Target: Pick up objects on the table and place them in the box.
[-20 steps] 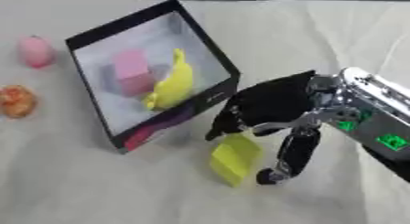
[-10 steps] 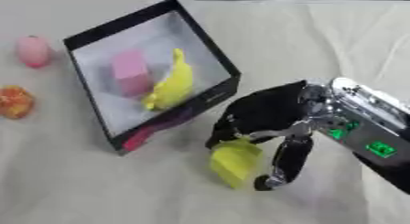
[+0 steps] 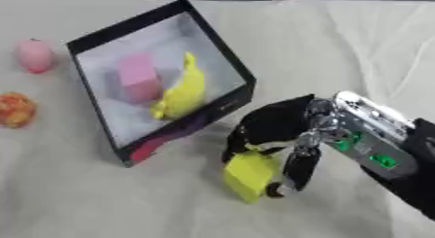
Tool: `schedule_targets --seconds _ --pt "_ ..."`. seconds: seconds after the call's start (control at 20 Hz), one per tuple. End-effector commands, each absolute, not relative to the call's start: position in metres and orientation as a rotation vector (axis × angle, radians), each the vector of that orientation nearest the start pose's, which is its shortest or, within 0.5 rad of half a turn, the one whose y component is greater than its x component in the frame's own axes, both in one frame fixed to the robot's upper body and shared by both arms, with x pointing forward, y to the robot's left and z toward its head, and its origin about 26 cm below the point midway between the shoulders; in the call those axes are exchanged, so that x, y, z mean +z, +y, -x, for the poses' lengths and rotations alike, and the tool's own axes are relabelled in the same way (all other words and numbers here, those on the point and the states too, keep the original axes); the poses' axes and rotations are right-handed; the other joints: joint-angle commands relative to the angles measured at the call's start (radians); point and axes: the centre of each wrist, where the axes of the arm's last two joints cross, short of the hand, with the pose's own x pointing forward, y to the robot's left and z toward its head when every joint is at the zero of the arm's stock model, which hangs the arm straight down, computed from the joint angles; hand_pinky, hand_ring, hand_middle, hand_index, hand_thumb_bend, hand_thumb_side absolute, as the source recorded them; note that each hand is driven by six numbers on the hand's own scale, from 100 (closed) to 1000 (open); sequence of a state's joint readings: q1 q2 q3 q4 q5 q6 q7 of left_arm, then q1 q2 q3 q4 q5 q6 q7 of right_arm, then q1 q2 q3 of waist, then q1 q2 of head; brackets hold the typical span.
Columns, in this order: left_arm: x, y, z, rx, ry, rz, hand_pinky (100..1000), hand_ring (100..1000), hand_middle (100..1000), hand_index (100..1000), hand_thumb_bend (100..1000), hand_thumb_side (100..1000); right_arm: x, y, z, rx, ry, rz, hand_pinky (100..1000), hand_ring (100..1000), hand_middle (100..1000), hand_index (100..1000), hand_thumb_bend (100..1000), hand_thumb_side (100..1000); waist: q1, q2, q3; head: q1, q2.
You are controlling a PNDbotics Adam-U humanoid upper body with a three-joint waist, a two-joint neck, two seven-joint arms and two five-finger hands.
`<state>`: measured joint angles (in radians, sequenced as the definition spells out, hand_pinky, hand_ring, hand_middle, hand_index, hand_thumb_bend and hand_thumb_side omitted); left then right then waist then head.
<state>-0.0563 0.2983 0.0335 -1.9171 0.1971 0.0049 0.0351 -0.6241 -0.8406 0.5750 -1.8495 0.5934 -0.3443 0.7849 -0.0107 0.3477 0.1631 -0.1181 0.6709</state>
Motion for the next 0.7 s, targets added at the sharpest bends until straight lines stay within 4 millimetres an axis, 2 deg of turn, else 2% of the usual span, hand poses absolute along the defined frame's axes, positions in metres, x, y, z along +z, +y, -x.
schedule_targets --seconds 0.05,0.1,0.15,0.2,0.25,0.4,0.45,0.5,0.7 --pt "0.124 0.294 -0.276 -0.123 -1.992 -0.061 867 921 961 950 248 1000 0.212 -0.228 -0.33 -3.03 1.541 -0.627 867 762 671 810 312 196 0.003 0.003 0.001 -0.003 -0.013" --pt "0.124 0.294 -0.276 -0.123 -1.991 -0.061 868 920 962 950 247 1000 0.212 -0.228 -0.33 -3.021 1.564 -0.621 857 743 638 787 309 140 0.003 0.003 0.001 -0.003 -0.012" --pt "0.124 0.294 -0.276 -0.124 -1.991 -0.061 868 920 962 950 247 1000 0.213 -0.228 -0.329 -3.007 1.594 -0.613 853 735 622 775 295 142 0.003 0.003 0.001 -0.003 -0.011" --pt "0.123 0.294 -0.276 -0.124 -1.99 -0.062 868 920 962 950 247 1000 0.216 -0.227 -0.327 -2.986 1.632 -0.605 836 698 556 715 235 146 0.002 0.003 0.0 -0.002 -0.011" --pt "0.123 0.295 -0.276 -0.123 -1.989 -0.063 868 920 962 950 247 1000 0.22 -0.225 -0.324 -2.959 1.678 -0.595 831 690 542 702 221 146 0.002 0.002 -0.001 -0.001 -0.01" --pt "0.123 0.295 -0.276 -0.122 -1.987 -0.067 868 920 962 950 244 1000 0.234 -0.221 -0.312 -2.877 1.825 -0.567 793 611 440 590 100 138 -0.001 -0.001 -0.003 0.003 -0.008" --pt "0.123 0.296 -0.276 -0.122 -1.986 -0.069 869 920 962 950 250 1000 0.24 -0.22 -0.306 -2.85 1.874 -0.554 787 596 421 571 100 287 -0.001 -0.002 -0.005 0.004 -0.007" --pt "0.123 0.296 -0.276 -0.121 -1.986 -0.071 869 919 962 950 245 1000 0.247 -0.22 -0.302 -2.826 1.913 -0.547 785 591 413 562 100 149 -0.002 -0.004 -0.006 0.005 -0.006" --pt "0.122 0.298 -0.275 -0.12 -1.982 -0.081 870 919 963 950 243 1000 0.27 -0.228 -0.298 -2.762 1.946 -0.563 781 584 409 551 100 179 -0.004 -0.012 -0.012 0.01 -0.003"
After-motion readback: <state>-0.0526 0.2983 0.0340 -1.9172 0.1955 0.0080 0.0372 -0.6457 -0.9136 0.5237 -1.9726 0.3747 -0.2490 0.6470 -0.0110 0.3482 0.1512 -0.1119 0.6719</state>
